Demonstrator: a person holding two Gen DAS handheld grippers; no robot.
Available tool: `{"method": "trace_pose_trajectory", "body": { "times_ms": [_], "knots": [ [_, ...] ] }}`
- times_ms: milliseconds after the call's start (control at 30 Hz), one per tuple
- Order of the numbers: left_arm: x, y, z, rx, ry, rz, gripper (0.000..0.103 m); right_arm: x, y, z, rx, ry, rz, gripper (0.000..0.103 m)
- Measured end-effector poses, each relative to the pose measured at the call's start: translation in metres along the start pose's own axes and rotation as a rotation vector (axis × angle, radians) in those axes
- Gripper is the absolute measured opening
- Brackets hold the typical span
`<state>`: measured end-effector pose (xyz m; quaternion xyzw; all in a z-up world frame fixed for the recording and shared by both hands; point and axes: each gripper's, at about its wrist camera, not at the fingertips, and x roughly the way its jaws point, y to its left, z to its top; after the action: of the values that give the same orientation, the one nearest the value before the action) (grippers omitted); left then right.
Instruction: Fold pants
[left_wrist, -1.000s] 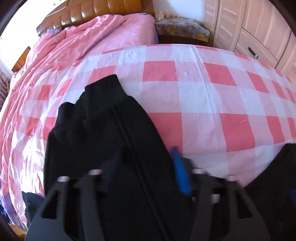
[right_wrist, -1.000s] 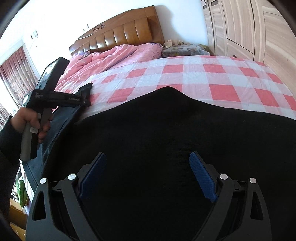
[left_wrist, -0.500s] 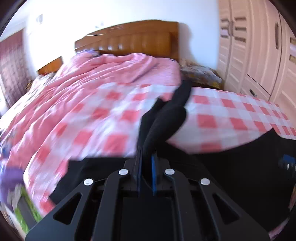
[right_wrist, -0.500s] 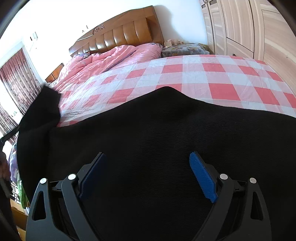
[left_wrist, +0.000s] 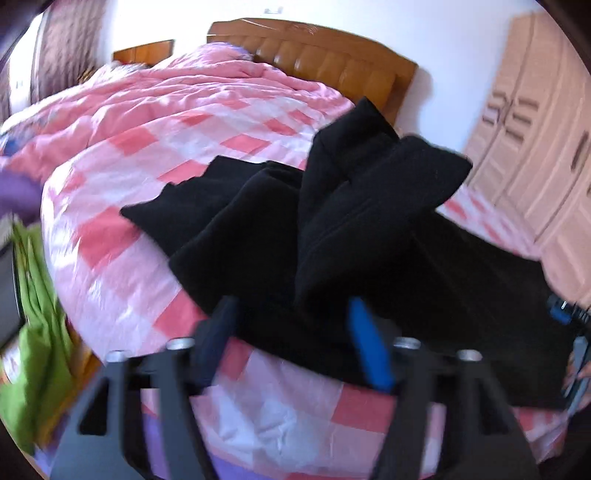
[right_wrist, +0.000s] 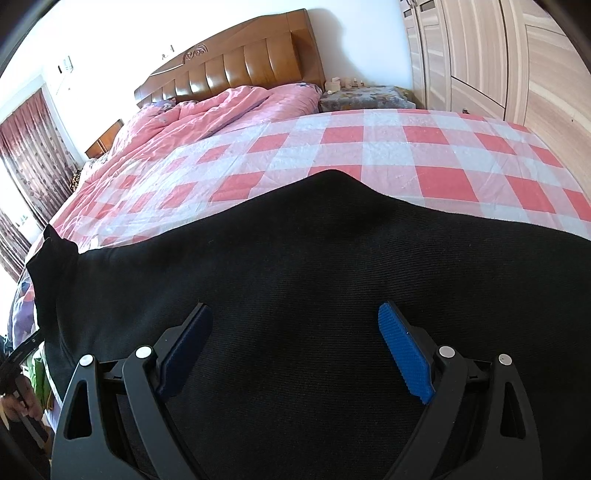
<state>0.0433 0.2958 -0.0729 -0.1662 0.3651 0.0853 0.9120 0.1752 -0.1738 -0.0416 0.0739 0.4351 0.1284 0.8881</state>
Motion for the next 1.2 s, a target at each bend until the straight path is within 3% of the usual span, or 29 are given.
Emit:
{"method": "trace_pose_trajectory", "body": {
  "times_ms": [167,267,333,400,433,467,500,533,567,700,733,833,900,933,1000,1100,1200],
  "knots": [
    [-0.025,-0.020,0.008,0.116,-0.092,0.101,0.084,0.000,0.000,0.000,0.003,-0.001,0.002,0.088],
    [-0.020,-0.057,0.019,0.304,-0.096,0.137,0.089,0.000,0.000,0.000,0.005,-0.003,0.004,0.088],
    [0.000,-0.091,0.025,0.452,-0.059,0.164,0.089,0.000,0.000,0.000,0.007,-0.005,0.008,0.088],
    [0.015,-0.107,0.028,0.510,-0.048,0.200,0.089,-0.001,-0.001,0.000,0.014,-0.007,0.015,0.088],
    [0.026,-0.111,0.033,0.518,-0.035,0.204,0.081,-0.001,-0.001,0.000,0.016,-0.008,0.017,0.088],
    [0.036,-0.111,0.038,0.503,-0.010,0.194,0.052,-0.001,-0.002,0.000,0.017,-0.009,0.019,0.088],
    [0.046,-0.107,0.045,0.458,0.029,0.191,0.035,-0.001,-0.003,0.000,0.019,-0.010,0.022,0.088],
    [0.048,-0.100,0.051,0.415,0.033,0.183,0.025,-0.002,-0.004,0.000,0.023,-0.012,0.026,0.088],
    [0.042,-0.091,0.055,0.350,0.014,0.150,0.023,-0.002,-0.004,0.000,0.027,-0.014,0.031,0.088],
    [0.002,-0.037,0.062,0.076,-0.077,-0.003,0.022,-0.002,-0.006,0.000,0.038,-0.016,0.043,0.088],
    [-0.007,-0.012,0.063,-0.036,-0.087,-0.052,0.022,-0.002,-0.006,0.000,0.035,-0.015,0.041,0.088],
    [-0.004,0.053,0.062,-0.274,-0.037,-0.150,0.023,-0.002,-0.005,0.000,0.030,-0.013,0.035,0.088],
    [0.002,0.078,0.057,-0.345,-0.014,-0.143,0.028,-0.002,-0.005,0.000,0.033,-0.014,0.037,0.088],
    [0.007,0.092,0.052,-0.387,0.006,-0.153,0.041,-0.002,-0.005,0.000,0.035,-0.015,0.039,0.088],
    [0.014,0.106,0.046,-0.436,0.019,-0.206,0.045,-0.001,-0.004,0.000,0.033,-0.013,0.035,0.088],
    [0.011,0.109,0.046,-0.428,0.002,-0.234,0.048,0.000,-0.001,0.000,0.024,-0.008,0.022,0.088],
    [-0.008,0.096,0.046,-0.395,-0.054,-0.178,0.060,-0.001,-0.002,0.000,0.024,-0.011,0.025,0.088]
  ]
}}
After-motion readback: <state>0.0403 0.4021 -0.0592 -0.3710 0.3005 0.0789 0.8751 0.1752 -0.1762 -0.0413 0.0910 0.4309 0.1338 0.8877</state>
